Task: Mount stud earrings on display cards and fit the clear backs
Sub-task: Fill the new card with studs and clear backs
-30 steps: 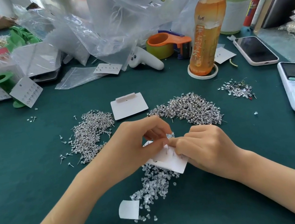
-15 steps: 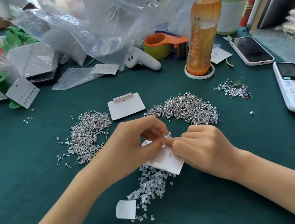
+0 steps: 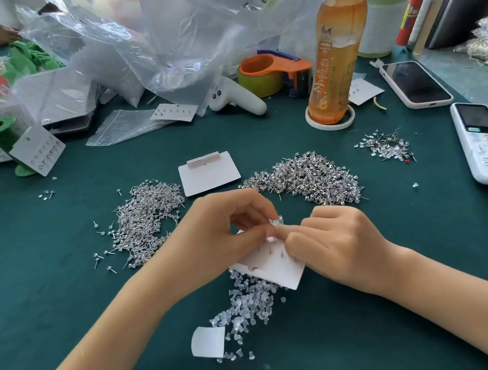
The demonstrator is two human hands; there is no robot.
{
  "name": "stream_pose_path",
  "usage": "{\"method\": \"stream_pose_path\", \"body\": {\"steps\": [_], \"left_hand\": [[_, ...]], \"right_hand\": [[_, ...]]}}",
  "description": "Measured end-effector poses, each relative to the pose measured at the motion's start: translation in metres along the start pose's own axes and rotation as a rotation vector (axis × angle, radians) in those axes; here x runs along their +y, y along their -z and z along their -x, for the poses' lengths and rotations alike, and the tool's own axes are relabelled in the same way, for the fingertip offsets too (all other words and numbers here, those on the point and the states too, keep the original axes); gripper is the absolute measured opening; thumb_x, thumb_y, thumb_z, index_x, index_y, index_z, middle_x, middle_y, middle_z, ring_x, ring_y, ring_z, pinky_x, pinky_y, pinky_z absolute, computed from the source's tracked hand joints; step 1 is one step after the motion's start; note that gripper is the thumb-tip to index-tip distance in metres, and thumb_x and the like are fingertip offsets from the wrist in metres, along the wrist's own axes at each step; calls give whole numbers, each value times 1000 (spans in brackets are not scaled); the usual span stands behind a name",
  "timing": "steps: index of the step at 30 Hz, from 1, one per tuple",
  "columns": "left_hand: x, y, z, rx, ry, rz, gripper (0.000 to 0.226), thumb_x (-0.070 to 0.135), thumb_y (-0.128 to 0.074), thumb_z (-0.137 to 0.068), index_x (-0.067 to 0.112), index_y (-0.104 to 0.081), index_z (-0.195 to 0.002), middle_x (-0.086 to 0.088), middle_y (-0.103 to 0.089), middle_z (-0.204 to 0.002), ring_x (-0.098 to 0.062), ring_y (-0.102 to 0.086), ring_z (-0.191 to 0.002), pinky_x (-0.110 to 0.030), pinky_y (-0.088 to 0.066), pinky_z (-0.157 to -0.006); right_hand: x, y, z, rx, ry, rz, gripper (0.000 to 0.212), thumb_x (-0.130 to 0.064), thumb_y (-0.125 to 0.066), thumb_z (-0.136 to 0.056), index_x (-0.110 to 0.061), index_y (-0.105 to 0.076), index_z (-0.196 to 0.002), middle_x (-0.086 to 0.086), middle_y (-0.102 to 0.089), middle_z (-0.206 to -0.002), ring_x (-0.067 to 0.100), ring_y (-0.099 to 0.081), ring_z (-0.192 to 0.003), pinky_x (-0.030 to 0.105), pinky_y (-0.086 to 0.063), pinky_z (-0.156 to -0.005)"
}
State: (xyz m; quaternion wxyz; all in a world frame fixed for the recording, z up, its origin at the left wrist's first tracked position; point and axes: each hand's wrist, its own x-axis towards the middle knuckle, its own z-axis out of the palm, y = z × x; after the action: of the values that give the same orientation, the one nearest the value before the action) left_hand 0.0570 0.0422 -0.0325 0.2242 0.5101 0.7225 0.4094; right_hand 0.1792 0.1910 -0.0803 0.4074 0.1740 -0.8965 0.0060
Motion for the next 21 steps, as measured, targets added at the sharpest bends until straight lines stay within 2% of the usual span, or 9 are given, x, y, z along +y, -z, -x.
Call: {"method": "stream_pose_path", "body": {"steps": [4, 8, 13, 19, 21], "left_hand": [[0, -1, 0, -7, 4, 2, 11, 8, -71, -83, 17, -68, -89, 6, -71, -82, -11, -66, -79, -39, -53, -78], [0, 0, 0, -30, 0, -5, 10, 8, -71, -83, 15, -69, -89, 5, -71, -82, -11, -66, -79, -35, -53, -80], [2, 2, -1, -54, 1, -4, 9, 8, -72, -82, 14, -69, -89, 4, -72, -82, -11, -67, -79, -31, -53, -80], [1, 0, 1, -43, -1, -11, 11, 9, -72, -82, 17, -69, -89, 7, -71, -82, -9, -66, -79, -29, -53, -80], [0, -1, 1, -13, 2, -1, 12, 9, -72, -82, 18, -69, -89, 7, -71, -81, -8, -66, -79, -30, -53, -78]], "right_hand": [[-1, 0, -1, 5, -10, 11, 39, -4, -42, -97, -9, -52, -60, 3, -57, -51, 21, -33, -39, 26, -34, -35], [0, -1, 1, 3, -35, 7, 46, -5, -44, -97, -8, -55, -53, 2, -57, -51, 21, -37, -38, 26, -35, -35], [-1, -1, 1, 35, -64, -9, 44, -8, -49, -96, -8, -61, -54, -1, -44, -45, 20, -33, -38, 26, -35, -35], [-1, 0, 3, 10, -62, -26, 31, 0, -65, -83, -7, -60, -53, 1, -42, -45, 21, -34, -37, 27, -36, -35], [1, 0, 3, -7, -63, -47, 27, 1, -65, -81, -6, -61, -55, 2, -43, -45, 22, -35, -37, 27, -37, -36]]}}
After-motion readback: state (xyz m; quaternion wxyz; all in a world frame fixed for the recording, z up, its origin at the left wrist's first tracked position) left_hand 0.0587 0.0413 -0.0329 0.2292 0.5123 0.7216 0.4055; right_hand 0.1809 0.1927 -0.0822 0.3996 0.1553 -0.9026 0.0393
